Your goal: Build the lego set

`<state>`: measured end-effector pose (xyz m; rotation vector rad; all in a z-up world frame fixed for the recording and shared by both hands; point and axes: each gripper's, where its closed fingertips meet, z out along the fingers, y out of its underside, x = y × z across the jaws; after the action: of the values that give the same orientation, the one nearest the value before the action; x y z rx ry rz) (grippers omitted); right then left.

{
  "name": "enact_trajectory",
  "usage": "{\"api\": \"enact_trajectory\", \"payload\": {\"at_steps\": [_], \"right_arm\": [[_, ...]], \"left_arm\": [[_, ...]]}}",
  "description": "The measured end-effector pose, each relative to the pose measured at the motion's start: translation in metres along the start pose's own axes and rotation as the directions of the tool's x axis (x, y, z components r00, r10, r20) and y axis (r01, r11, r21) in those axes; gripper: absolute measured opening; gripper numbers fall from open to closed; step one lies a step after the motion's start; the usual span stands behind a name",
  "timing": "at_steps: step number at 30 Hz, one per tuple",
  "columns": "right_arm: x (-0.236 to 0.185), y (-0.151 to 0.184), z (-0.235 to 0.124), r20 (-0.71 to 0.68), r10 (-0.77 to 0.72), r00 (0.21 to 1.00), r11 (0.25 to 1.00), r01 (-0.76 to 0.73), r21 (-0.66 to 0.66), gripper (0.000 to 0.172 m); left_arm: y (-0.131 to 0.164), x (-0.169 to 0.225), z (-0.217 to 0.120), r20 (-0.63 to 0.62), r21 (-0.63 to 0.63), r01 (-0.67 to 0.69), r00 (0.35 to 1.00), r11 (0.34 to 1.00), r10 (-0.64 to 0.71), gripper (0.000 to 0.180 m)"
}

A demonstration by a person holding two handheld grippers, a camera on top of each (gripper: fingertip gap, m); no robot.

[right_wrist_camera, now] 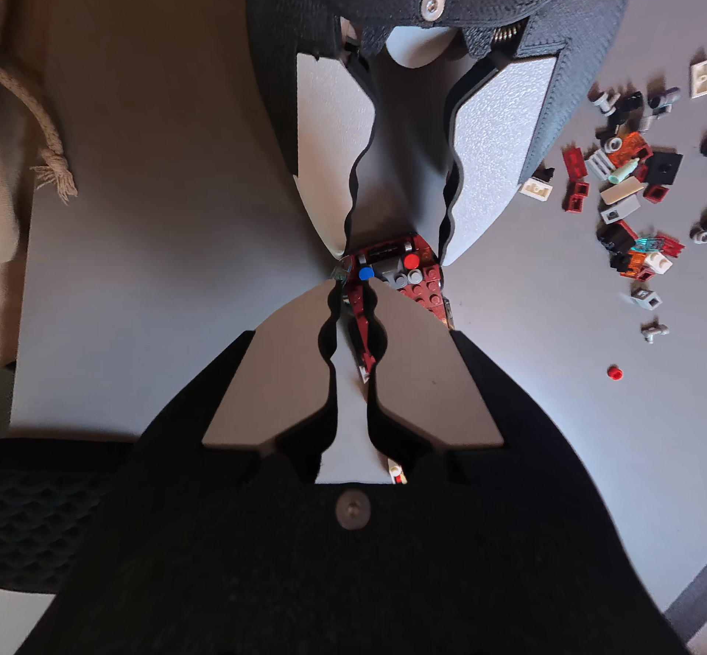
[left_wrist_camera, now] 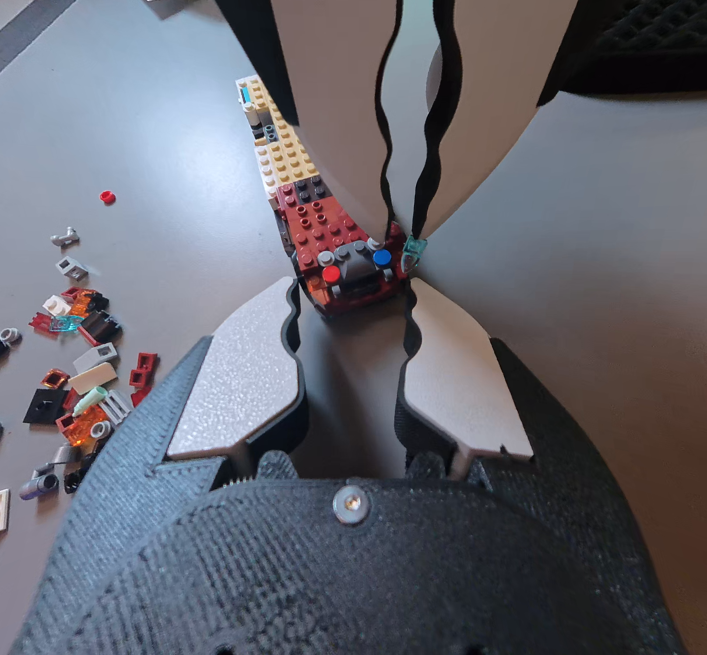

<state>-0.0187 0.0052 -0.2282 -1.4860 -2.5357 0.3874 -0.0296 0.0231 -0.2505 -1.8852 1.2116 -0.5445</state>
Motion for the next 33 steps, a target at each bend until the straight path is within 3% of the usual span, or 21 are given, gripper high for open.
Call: {"api": "enact_trajectory", "payload": {"at_steps": [17,27,33], "right_arm": [[0.005,0.001,0.005,-0.051,-0.092,0.994,0.996,0.091,-0.014,0.009],[-0.001,-0.006,-0.004,-0.066,-0.014,0.998,0.998,0.019,0.066,0.013],[-0.001,-0.005,0.005,-0.188,0.052,0.981,0.998,-0.042,0.055,0.015]], "left_arm": [[-0.003,0.001,-0.002,-0.032,0.025,0.040,0.999,0.999,-0.039,0.053],[-0.004,0.001,-0.002,-0.031,0.025,0.040,0.999,0.999,-0.040,0.052],[-0.003,0.002,-0.001,-0.027,0.020,0.035,0.999,0.999,-0.034,0.052]]}}
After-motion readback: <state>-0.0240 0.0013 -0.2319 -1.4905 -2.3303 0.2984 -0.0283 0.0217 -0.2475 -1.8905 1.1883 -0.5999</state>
